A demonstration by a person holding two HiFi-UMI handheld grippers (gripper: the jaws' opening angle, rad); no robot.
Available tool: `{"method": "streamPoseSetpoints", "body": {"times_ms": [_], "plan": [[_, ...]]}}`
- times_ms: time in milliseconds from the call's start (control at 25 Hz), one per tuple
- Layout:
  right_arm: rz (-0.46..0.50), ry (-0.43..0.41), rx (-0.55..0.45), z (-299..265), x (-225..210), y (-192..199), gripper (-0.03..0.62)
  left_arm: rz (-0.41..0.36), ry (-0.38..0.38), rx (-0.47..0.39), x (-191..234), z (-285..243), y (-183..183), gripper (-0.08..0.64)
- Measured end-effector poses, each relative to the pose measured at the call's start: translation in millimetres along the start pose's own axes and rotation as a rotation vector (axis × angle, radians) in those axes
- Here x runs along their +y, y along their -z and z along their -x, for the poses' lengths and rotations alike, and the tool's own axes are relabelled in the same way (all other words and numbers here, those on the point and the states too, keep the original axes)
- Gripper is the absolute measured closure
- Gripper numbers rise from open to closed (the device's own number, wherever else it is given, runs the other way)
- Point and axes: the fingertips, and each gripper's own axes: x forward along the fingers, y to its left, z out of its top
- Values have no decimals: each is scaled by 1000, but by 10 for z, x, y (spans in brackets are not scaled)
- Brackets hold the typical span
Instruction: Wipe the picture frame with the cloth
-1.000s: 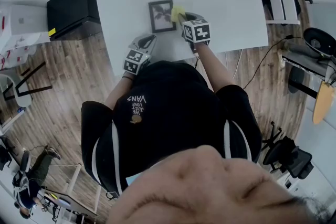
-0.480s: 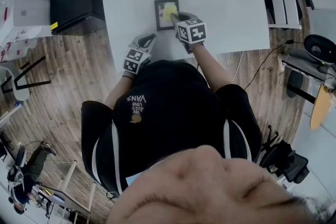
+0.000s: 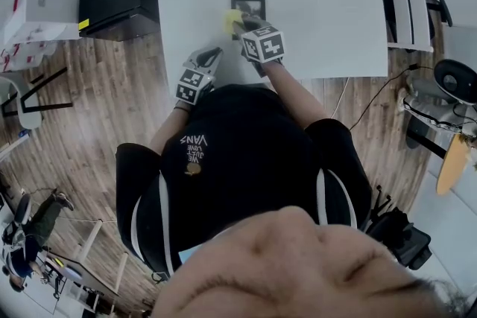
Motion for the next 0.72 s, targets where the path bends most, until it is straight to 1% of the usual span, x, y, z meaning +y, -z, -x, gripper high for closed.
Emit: {"method": "streamPoseSetpoints", "body": {"times_ms": [320, 720], "plan": [[6, 5, 38, -124, 50, 128, 548, 6, -15, 8, 49, 122, 76, 526], [-8, 50, 54, -50, -155, 250, 548, -1, -5, 22, 22, 126, 94, 526]]}}
